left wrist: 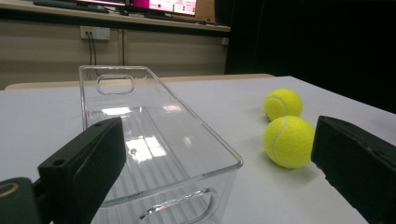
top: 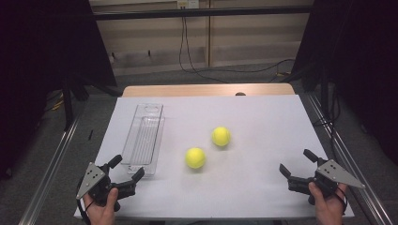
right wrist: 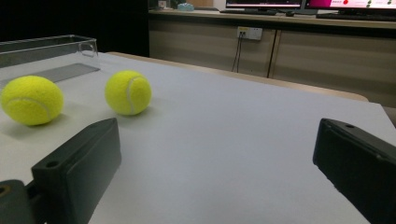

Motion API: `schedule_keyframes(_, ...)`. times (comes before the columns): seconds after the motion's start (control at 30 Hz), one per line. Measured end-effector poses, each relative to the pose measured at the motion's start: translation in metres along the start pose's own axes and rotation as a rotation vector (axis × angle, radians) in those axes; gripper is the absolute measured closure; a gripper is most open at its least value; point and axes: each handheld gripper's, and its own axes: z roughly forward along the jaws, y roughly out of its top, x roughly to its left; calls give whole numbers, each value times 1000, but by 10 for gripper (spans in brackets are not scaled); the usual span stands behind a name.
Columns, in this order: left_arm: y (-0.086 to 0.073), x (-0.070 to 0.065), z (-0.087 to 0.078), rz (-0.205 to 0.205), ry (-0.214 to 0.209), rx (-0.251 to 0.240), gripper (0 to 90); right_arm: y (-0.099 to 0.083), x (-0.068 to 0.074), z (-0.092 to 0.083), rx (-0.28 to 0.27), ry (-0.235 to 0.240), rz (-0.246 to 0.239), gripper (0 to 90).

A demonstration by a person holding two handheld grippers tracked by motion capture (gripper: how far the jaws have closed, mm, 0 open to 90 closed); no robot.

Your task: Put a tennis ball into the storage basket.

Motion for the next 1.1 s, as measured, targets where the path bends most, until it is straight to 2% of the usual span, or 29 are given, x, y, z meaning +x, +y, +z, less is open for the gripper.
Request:
schedule_keyframes(0.27,1,1,-3,7,0,1,33,0,0,1,-5,1,1,7)
schedule_keyframes(0.43,1,1,-2,-3,-2,6,33,-1,0,1,-8,11,0,7)
schedule_keyframes(0.77,2,-4,-1,-1,-41,19,33,0,1,0,-17,37,-6,7)
schedule_keyframes(1.1,5,-10,3,22,-71,67,34,1,3,2,-24,61,-8,7)
